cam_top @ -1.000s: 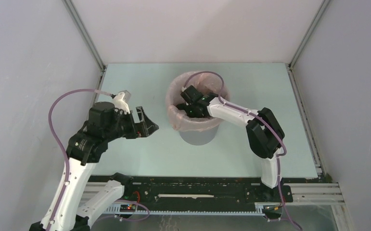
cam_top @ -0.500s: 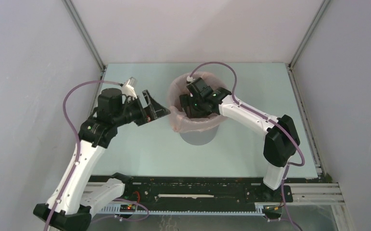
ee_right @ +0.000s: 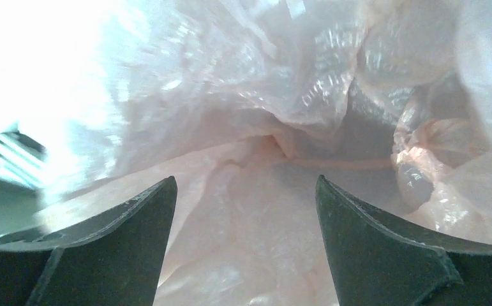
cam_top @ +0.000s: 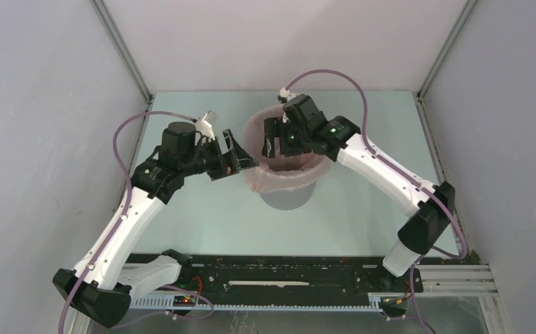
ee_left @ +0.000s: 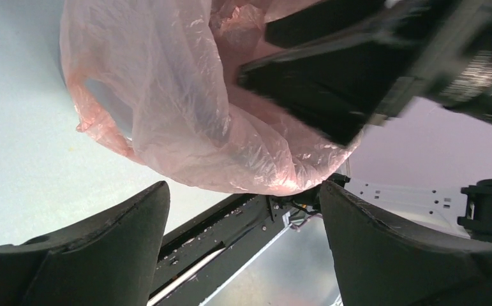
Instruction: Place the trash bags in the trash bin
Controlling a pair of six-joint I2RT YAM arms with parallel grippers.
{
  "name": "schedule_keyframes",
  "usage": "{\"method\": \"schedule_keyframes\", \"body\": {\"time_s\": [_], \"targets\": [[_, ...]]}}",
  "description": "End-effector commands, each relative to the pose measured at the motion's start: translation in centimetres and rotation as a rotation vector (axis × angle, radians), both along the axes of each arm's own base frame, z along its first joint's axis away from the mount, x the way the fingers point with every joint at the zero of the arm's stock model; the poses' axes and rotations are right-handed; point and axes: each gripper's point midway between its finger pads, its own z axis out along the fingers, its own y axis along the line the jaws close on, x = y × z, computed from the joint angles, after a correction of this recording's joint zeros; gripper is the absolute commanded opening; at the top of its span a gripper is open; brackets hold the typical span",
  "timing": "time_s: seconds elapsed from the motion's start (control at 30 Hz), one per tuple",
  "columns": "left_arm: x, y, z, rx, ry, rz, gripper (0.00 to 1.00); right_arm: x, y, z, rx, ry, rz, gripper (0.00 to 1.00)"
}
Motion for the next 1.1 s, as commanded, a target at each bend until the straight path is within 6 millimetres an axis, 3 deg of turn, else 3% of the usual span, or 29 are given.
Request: {"method": "schedule_keyframes", "body": {"time_s": [0.0,0.1,0.23,0.3,0.37,0.4,0.47,0.6,0.73,0.9,1.0,1.07], "targets": [[0.3,0.4,0.9,0.037,-0.071,-0.001,0.92,-0.4,-1.1,7.1,0.111,-0.110,-0.009,0.89],[0.2,0.6,1.4,0.045,-0.084,-0.002,0.92,-0.6,-2.1,9.2,0.140,-0.139,-0.025,0.89],[-0.3,1.2,3.4,0.048,-0.143,0.004,0.92,-1.4,-4.3,13.1,0.184,-0.190,-0.053,0.89],[-0.7,2.0,4.7,0.059,-0.195,0.026,0.93,-2.1,-5.9,15.2,0.204,-0.234,-0.071,0.90],[-1.1,2.8,5.2,0.082,-0.220,0.047,0.94,-3.1,-8.0,16.6,0.213,-0.266,-0.097,0.99],[-1.3,3.2,5.0,0.095,-0.221,0.058,0.94,-3.5,-9.0,16.1,0.204,-0.264,-0.107,1.00],[-1.7,3.6,4.5,0.102,-0.223,0.070,0.94,-4.8,-10.6,14.8,0.180,-0.260,-0.097,1.00],[-2.2,4.2,3.8,0.097,-0.231,0.098,0.94,-8.7,-12.9,9.6,0.116,-0.218,-0.031,1.00],[-2.2,4.4,3.9,0.094,-0.236,0.109,0.95,-12.3,-15.0,6.1,0.122,-0.222,-0.010,1.00],[-1.8,4.3,5.2,0.088,-0.256,0.114,0.94,-14.1,-13.2,-1.8,0.149,-0.162,0.103,1.00],[-1.6,4.2,6.8,0.079,-0.289,0.111,0.94,-13.4,-11.3,-5.7,0.188,-0.224,0.150,1.00],[-1.7,4.3,7.6,0.074,-0.307,0.113,0.94,-12.4,-10.0,-7.2,0.226,-0.334,0.180,1.00]]}}
